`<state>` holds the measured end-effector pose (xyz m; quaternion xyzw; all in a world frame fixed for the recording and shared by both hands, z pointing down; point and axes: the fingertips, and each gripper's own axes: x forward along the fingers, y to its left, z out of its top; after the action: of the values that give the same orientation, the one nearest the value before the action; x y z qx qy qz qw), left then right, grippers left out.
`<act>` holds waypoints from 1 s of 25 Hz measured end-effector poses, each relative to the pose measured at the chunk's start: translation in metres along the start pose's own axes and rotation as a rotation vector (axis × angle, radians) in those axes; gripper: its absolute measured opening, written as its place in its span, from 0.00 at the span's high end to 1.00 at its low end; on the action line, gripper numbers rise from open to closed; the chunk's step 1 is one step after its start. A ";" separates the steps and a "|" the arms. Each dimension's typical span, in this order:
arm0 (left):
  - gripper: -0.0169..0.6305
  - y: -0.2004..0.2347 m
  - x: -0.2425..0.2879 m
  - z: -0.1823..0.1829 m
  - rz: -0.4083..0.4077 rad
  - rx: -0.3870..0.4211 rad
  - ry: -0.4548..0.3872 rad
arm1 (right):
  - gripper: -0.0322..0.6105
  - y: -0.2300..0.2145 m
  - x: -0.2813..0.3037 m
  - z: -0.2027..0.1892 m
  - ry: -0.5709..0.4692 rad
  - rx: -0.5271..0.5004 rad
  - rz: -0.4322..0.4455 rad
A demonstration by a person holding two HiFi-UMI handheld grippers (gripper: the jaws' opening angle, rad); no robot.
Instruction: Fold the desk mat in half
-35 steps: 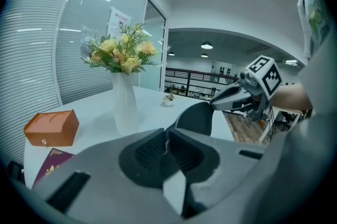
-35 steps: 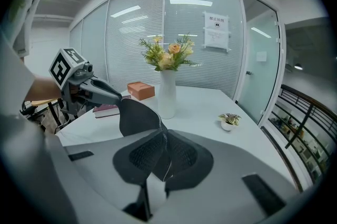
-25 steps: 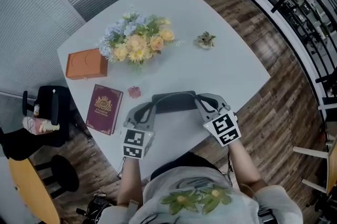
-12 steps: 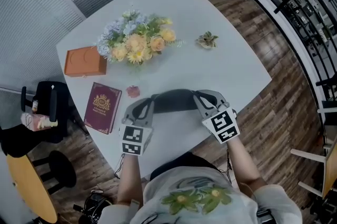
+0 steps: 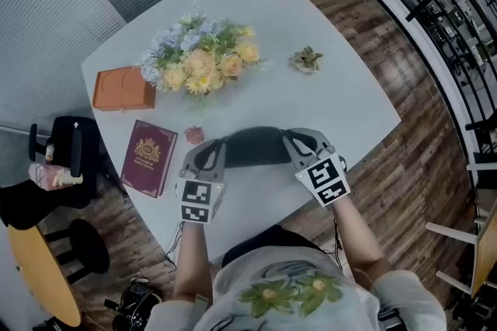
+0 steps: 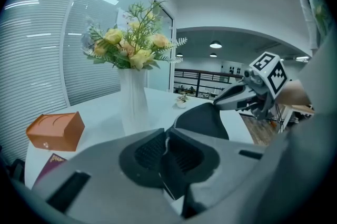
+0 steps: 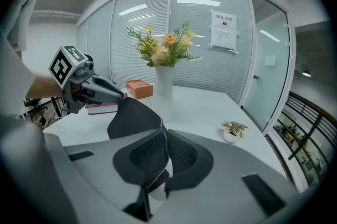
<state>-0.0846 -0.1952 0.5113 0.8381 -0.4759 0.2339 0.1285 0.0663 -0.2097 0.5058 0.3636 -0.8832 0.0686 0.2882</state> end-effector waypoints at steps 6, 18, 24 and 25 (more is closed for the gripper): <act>0.92 0.003 0.009 -0.003 0.015 0.005 0.006 | 0.89 -0.004 0.009 -0.004 0.015 -0.011 0.004; 0.92 0.005 0.029 -0.018 0.056 0.075 0.045 | 0.89 -0.010 0.027 -0.021 0.055 -0.019 0.013; 0.92 0.006 0.039 -0.031 0.082 0.128 0.091 | 0.89 -0.013 0.037 -0.027 0.070 -0.010 0.021; 0.92 0.007 0.041 -0.032 0.085 0.137 0.096 | 0.89 -0.013 0.039 -0.028 0.073 -0.013 0.021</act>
<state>-0.0812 -0.2149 0.5598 0.8117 -0.4873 0.3111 0.0835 0.0661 -0.2334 0.5494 0.3496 -0.8763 0.0793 0.3219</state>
